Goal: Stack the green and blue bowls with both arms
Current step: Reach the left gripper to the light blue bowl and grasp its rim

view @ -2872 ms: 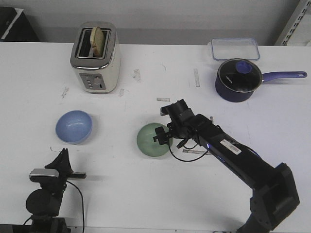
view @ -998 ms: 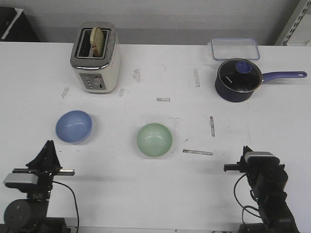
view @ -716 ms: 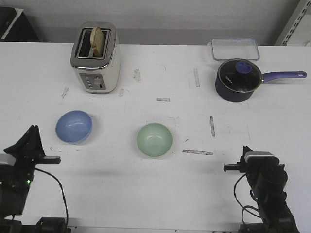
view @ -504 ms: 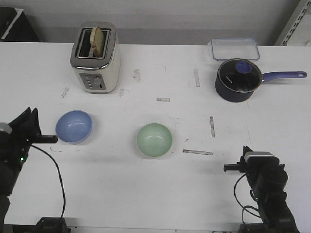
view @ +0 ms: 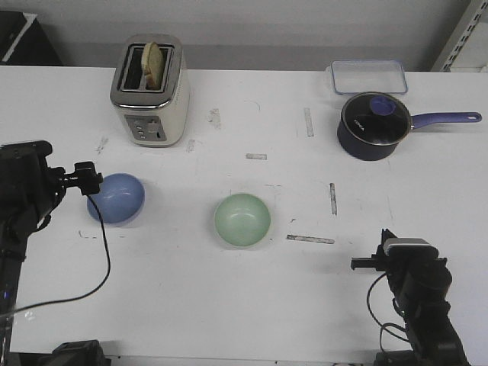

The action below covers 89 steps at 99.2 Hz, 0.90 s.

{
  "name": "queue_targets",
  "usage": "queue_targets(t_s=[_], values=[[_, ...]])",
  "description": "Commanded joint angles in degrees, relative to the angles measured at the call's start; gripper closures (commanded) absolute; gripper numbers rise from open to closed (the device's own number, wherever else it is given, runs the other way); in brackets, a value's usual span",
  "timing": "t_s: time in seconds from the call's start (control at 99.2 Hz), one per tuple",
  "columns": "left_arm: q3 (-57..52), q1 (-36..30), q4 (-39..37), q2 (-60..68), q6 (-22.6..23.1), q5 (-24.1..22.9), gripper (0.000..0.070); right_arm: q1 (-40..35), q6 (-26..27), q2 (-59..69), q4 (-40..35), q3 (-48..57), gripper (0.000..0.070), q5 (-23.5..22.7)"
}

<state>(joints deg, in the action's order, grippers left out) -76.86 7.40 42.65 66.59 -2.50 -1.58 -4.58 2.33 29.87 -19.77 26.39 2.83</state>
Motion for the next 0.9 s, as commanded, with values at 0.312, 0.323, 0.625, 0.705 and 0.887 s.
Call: queue_targets(t_s=[0.312,0.323,0.625,0.705,0.887], values=[[-0.8,6.5,6.9,18.7,-2.6,6.7,0.0171,-0.1,-0.5,0.2,1.0,0.0,0.0692,0.0],[-0.8,6.5,6.9,19.1,-2.6,6.7,0.0171,-0.1,-0.5,0.2,1.0,0.0,0.0692,0.0],[-0.8,6.9,6.6,28.6,-2.6,6.7,0.0178,-0.1,-0.5,0.2,1.1,0.0,0.0692,0.0],[-0.8,6.9,6.3,30.2,-2.6,6.7,0.0185,-0.1,-0.5,0.2,1.1,0.0,0.0692,0.0],[-0.8,6.9,7.0,31.8,-2.9,6.6,0.0304,-0.1,-0.5,0.2,1.1,0.0,0.0692,0.2]])
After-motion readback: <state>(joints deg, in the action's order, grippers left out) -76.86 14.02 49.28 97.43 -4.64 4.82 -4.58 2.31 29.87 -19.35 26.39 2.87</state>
